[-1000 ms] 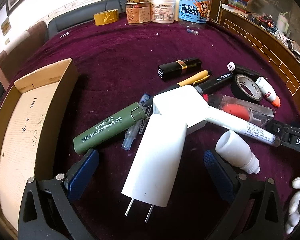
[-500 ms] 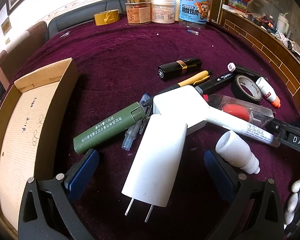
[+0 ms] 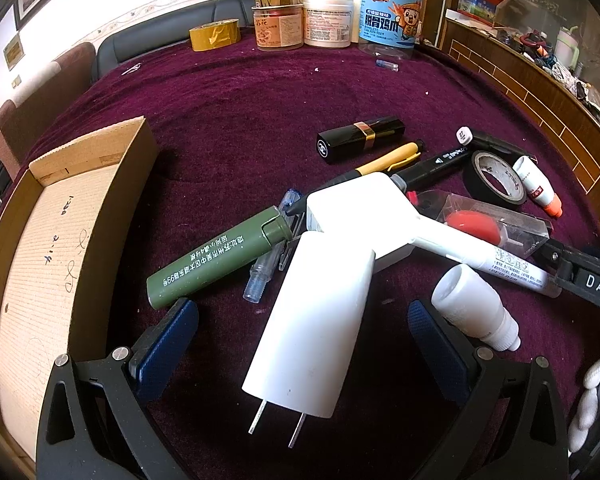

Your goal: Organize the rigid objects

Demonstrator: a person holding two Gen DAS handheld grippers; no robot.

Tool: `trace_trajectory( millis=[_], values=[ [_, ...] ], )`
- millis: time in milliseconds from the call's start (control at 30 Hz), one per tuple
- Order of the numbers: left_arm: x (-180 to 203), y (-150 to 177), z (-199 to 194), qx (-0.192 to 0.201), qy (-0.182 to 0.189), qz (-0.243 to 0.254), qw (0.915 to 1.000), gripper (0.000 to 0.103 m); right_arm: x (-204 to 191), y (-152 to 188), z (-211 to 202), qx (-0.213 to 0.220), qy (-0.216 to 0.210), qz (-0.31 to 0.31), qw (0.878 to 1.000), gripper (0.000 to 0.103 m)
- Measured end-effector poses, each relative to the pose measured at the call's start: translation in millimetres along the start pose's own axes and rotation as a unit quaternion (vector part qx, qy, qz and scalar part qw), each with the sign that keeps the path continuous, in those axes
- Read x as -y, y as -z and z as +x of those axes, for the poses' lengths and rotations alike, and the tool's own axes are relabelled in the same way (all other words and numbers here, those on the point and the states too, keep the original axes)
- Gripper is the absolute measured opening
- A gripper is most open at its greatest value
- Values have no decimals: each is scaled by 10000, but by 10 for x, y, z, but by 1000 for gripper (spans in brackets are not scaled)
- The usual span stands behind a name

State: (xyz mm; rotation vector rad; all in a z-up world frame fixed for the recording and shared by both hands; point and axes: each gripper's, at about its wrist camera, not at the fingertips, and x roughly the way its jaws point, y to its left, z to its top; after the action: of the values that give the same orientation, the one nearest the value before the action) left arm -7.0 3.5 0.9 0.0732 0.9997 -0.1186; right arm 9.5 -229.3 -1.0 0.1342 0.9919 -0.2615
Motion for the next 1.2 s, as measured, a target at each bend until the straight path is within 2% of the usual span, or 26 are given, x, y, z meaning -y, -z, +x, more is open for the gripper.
trace_trajectory(
  millis=[400,500,567,633,700,733,800,833,867,900,933,1000,1100,1200],
  values=[
    [49,-7,-6,39,-155,87,9998,102,0,-8,-6,-49,-30,-144,9999,103],
    [19,-19,5,10,-48,30,10000,102,26,-1,-29,-140,-41,-170,9997,103],
    [7,-17,-2,-8,-1,40,10000,102,83,22,-107,-128,96,-159,9997,103],
    [-22,-2,-28,-47,56,26,10000,101,179,49,-278,168,203,-106,9996,103],
    [-94,19,-102,-25,181,-164,9997,101,294,72,-547,694,252,28,9973,103],
    [-146,31,-186,65,297,-295,9991,101,364,87,-717,1092,236,174,9936,103],
    [-199,42,-373,362,402,-389,9978,101,511,154,-1024,1963,103,522,9791,103],
    [-217,50,-492,569,432,-388,9967,101,587,216,-1119,2410,-158,697,9679,103],
    [-230,68,-664,889,460,-359,9943,101,641,258,-1129,2666,-413,816,9595,103],
    [-237,83,-771,1099,469,-334,9923,101,659,228,-1059,2502,-376,844,9638,103],
    [-238,97,-870,1283,492,-298,9901,101,649,170,-932,2144,-220,817,9731,103],
    [-234,131,-1002,1425,652,-194,9875,101,694,133,-718,1897,-232,1001,9764,93],
    [-234,179,-1004,1163,920,-120,9889,101,793,154,-505,1616,-234,1397,9766,93],
    [-269,230,-930,979,601,-182,9932,101,852,185,-524,1713,-350,1471,9735,93]
  ],
)
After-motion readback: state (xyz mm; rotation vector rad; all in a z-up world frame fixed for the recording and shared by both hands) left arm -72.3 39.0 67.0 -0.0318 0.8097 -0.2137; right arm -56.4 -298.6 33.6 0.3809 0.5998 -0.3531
